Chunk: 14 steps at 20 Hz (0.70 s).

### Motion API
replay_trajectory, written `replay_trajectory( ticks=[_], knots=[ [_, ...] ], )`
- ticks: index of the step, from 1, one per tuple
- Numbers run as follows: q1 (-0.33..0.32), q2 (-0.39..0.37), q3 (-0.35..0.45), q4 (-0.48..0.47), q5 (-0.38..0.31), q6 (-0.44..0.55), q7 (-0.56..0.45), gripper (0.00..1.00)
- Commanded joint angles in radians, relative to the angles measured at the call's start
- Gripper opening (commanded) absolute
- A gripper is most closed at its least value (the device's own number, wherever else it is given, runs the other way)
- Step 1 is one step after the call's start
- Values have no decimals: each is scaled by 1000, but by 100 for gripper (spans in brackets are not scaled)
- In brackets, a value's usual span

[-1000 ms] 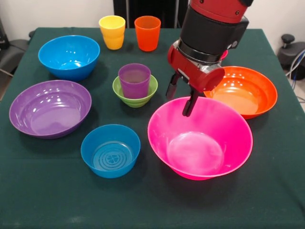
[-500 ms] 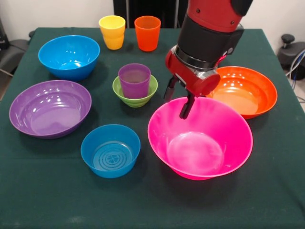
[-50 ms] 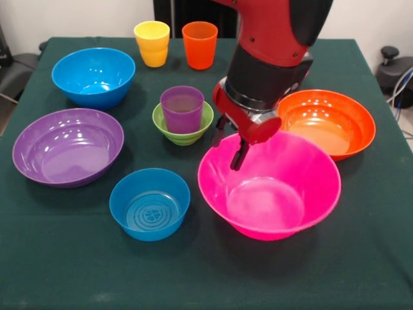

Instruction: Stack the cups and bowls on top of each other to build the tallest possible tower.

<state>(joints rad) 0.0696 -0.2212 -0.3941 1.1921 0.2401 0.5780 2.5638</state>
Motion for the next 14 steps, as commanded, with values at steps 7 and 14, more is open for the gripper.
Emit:
replay_trajectory(
  ticks=[7,14],
  knots=[
    [-19,74,101,-65,-28,18,19,100],
    [7,10,78,-26,-20,91,40,100]
  ],
)
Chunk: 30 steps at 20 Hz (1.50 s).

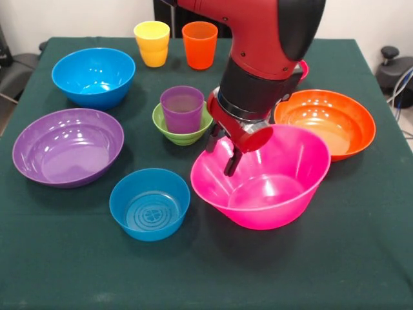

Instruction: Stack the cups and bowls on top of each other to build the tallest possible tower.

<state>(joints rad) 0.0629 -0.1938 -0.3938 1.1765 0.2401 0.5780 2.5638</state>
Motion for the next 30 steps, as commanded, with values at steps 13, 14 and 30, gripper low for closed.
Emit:
replay_trajectory(
  ticks=[13,14,30],
  knots=[
    [26,-100,54,17,-31,191,30,100],
    [27,-105,52,20,-32,193,32,100],
    [20,-144,68,90,-44,155,20,100]
  ],
)
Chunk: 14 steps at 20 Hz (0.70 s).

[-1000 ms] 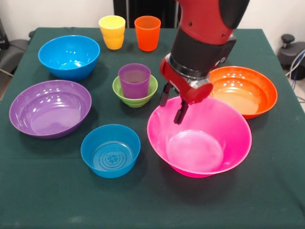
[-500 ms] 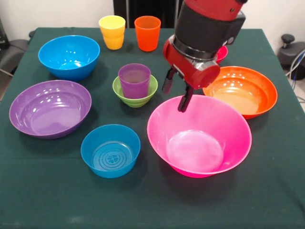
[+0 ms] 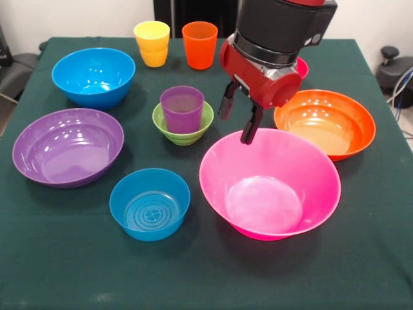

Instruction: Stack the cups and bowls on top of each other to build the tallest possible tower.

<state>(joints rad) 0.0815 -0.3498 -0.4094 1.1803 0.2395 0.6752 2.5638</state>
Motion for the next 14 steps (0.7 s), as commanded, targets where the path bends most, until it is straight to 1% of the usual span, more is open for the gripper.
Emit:
replay_trajectory(
  ticks=[1,6,8,12,14],
  knots=[
    [0,13,85,90,-44,50,20,100],
    [-5,17,93,103,-47,19,17,100],
    [0,18,89,100,-50,36,16,100],
    [-3,6,102,120,-59,-9,-6,100],
    [-1,3,102,130,-55,-7,-1,100]
  ],
)
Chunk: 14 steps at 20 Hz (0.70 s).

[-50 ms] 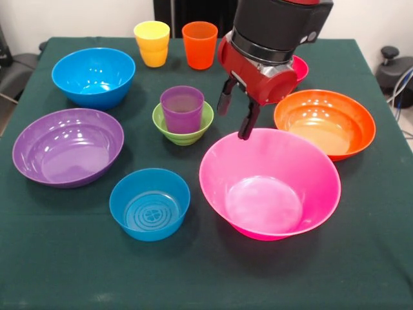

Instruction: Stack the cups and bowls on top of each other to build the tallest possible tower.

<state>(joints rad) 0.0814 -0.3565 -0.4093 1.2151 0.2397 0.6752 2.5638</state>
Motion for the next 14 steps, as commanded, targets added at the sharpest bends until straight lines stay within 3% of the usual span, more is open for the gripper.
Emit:
replay_trajectory(
  ticks=[1,14],
  knots=[
    [2,8,99,99,-55,-2,4,100],
    [-9,-14,109,149,-49,-39,-1,100]
  ],
)
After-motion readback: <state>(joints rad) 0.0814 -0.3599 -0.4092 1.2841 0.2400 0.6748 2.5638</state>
